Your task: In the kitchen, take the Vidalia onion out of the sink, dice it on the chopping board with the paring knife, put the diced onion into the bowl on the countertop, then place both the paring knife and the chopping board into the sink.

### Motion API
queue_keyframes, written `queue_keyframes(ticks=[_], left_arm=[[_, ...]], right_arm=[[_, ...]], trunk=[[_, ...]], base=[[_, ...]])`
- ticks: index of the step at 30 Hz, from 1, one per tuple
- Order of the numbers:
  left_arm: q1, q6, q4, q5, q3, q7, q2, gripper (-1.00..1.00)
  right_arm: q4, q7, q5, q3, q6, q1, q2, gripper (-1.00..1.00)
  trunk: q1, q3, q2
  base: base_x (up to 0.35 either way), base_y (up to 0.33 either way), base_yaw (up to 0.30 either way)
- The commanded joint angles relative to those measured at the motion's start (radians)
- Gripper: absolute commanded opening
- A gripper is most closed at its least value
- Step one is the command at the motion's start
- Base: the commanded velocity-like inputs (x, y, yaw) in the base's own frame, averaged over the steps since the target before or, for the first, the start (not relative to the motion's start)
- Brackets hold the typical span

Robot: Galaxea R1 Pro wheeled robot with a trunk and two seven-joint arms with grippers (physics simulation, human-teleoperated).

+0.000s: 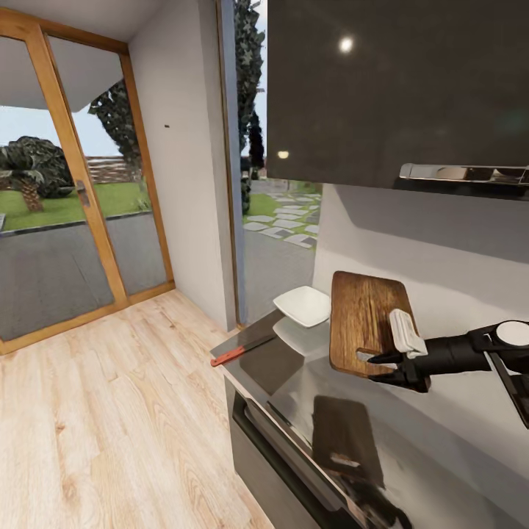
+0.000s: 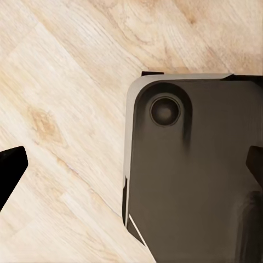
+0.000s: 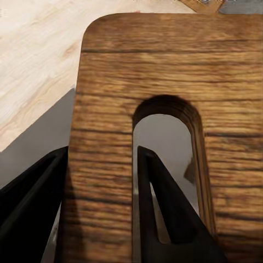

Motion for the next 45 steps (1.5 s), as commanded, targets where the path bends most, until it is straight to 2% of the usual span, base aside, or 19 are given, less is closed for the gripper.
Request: queue_keyframes(ticks=[1, 3, 5, 8, 15, 19, 24, 34, 39, 43, 45], left_arm=[[-0.001, -0.005, 0.002, 0.002, 0.002, 0.000, 0.000, 1.00], [-0.001, -0.006, 0.002, 0.001, 0.002, 0.000, 0.000, 1.00], [-0.001, -0.006, 0.002, 0.001, 0.002, 0.000, 0.001, 1.00], [-0.001, -0.006, 0.002, 0.000, 0.002, 0.000, 0.001, 1.00], [-0.001, -0.006, 0.001, 0.001, 0.003, 0.000, 0.001, 1.00], [-0.001, -0.006, 0.000, 0.000, 0.003, 0.000, 0.001, 1.00], [-0.001, -0.006, 0.000, 0.000, 0.002, 0.000, 0.000, 1.00], [-0.001, -0.007, -0.001, 0.002, 0.004, 0.000, 0.002, 1.00], [-0.001, -0.006, -0.001, 0.002, 0.004, 0.000, 0.002, 1.00], [-0.001, -0.006, -0.001, 0.002, 0.004, 0.000, 0.002, 1.00], [-0.001, -0.006, -0.001, 0.002, 0.004, 0.000, 0.002, 1.00]], right_arm=[[-0.003, 0.005, -0.001, 0.009, 0.009, -0.001, 0.000, -1.00], [-0.005, 0.005, -0.021, 0.032, 0.006, -0.001, 0.000, -1.00], [-0.006, 0.005, -0.049, 0.075, -0.007, -0.001, 0.001, -1.00], [0.002, 0.005, -0.059, 0.124, -0.038, -0.001, 0.005, -1.00], [0.040, -0.015, -0.056, 0.149, -0.093, -0.001, 0.008, -1.00], [0.068, -0.022, -0.055, 0.150, -0.111, -0.001, 0.008, -1.00], [0.107, -0.019, -0.043, 0.149, -0.177, -0.001, 0.006, -1.00], [0.085, -0.013, -0.047, 0.096, -0.174, -0.001, 0.057, -1.00], [0.083, 0.003, -0.049, 0.068, -0.174, -0.001, 0.054, -1.00], [0.060, 0.005, -0.060, 0.047, -0.174, -0.001, 0.032, -1.00], [0.049, 0.005, -0.071, 0.054, -0.174, -0.001, 0.020, -1.00]], trunk=[[0.000, -0.001, -0.001], [0.000, -0.001, -0.001], [0.000, -0.001, -0.001], [0.000, -0.001, -0.001], [0.000, -0.001, -0.001], [0.000, -0.001, -0.001], [0.000, -0.001, -0.001], [0.000, -0.001, -0.001], [0.000, -0.001, -0.001], [0.000, -0.001, -0.001], [0.000, -0.001, -0.001]], base=[[0.000, 0.000, 0.000], [0.000, 0.000, 0.000], [0.000, 0.000, 0.000], [0.000, 0.000, 0.000], [0.000, 0.000, 0.000], [0.000, 0.000, 0.000], [0.000, 0.000, 0.000], [0.000, 0.000, 0.000], [0.000, 0.000, 0.000], [0.000, 0.000, 0.000], [0.000, 0.000, 0.000]])
